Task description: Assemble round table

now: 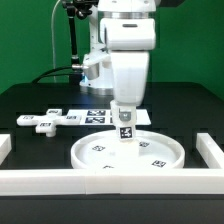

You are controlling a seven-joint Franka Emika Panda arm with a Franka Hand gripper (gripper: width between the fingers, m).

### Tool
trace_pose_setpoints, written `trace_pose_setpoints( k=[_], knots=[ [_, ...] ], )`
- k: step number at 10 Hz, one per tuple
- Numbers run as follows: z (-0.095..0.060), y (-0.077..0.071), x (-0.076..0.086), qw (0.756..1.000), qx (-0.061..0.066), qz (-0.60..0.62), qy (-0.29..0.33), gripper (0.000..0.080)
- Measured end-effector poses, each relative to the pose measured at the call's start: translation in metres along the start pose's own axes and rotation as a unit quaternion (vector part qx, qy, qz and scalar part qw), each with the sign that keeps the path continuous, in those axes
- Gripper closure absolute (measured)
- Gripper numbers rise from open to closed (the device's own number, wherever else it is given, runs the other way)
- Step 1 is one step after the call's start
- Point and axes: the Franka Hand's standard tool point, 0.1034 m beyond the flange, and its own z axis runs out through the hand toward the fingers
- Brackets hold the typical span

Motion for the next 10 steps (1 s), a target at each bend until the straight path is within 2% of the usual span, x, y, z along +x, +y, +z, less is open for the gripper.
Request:
trace_pose_setpoints(
  k=[1, 5, 7, 9, 10],
  knots=[
    [-0.0001, 0.0002, 0.0006, 0.998, 0.005, 0.057, -0.002, 0.039],
    [0.0003, -0.0001, 0.0018, 0.981, 0.006, 0.192, -0.002, 0.039],
    [0.0008, -0.0004, 0.0018, 0.963, 0.007, 0.271, -0.001, 0.039],
    [0.0013, -0.0002, -0.0013, 0.914, 0.023, 0.405, 0.017, 0.039],
    [0.0015, -0.0001, -0.0014, 0.878, 0.03, 0.478, 0.023, 0.039]
  ],
)
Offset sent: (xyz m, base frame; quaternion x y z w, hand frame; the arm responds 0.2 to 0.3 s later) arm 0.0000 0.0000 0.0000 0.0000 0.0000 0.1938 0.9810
